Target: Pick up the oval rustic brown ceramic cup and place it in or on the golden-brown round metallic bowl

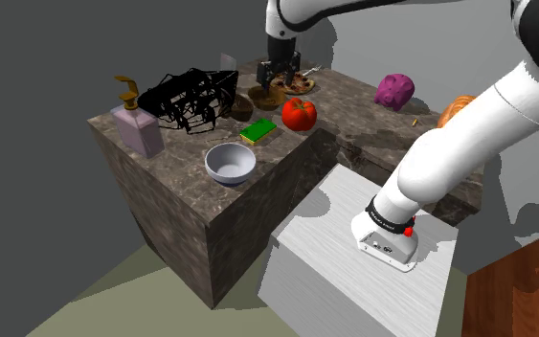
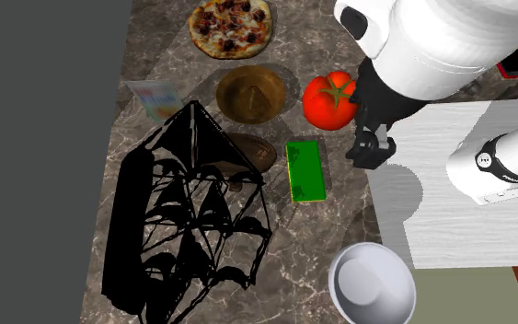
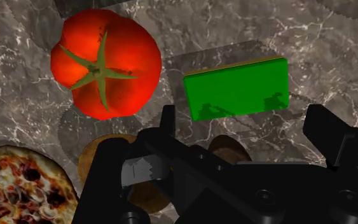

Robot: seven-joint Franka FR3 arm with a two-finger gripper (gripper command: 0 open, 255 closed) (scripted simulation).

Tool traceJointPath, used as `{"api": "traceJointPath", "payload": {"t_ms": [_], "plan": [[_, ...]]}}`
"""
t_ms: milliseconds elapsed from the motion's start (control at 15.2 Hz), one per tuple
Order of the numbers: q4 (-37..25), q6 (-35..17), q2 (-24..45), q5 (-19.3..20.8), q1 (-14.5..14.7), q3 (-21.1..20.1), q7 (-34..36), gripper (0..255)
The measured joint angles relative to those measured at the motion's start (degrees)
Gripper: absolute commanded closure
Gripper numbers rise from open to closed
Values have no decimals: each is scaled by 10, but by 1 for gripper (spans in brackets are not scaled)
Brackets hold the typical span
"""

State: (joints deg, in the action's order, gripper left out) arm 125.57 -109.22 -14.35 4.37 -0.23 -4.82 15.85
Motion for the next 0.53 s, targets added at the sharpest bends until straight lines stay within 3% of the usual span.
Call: {"api": "traceJointPath", "payload": {"t_ms": [528], "plan": [[-111,-66,166,17,2,-13,66,0]]}}
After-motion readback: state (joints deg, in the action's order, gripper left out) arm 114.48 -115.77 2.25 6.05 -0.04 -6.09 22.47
